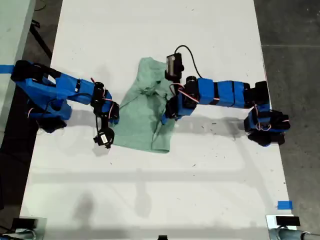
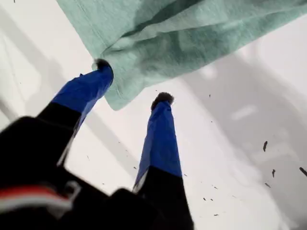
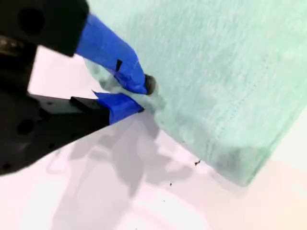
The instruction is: Fold t-shirt
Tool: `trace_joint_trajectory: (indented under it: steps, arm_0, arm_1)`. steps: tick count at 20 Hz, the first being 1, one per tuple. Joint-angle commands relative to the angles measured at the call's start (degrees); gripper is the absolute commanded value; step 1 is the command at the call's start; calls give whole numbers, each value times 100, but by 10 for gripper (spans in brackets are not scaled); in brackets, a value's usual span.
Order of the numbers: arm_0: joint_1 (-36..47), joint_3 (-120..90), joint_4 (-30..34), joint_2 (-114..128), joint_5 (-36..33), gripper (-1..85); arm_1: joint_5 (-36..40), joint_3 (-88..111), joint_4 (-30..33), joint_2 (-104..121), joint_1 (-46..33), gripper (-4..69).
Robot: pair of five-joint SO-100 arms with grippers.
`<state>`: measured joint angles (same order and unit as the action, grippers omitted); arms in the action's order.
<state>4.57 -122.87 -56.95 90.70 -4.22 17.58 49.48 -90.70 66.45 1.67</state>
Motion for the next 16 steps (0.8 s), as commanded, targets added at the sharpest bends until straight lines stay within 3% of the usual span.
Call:
trace_joint_trajectory:
  steps: [1, 7, 11, 16]
  arm_0:
    - [62, 132, -53, 62, 35, 0]
    - [422, 483, -1441, 1169, -149, 0]
    - [422, 1204, -1547, 1468, -431, 0]
    - [-141, 3384, -1521, -466, -483, 0]
  arm_1:
    - [18, -26, -26, 475, -9, 216]
    - [-44, 26, -26, 483, 0, 216]
    - [-62, 35, -35, 510, 9, 216]
    - [-132, 316, -70, 923, 9, 215]
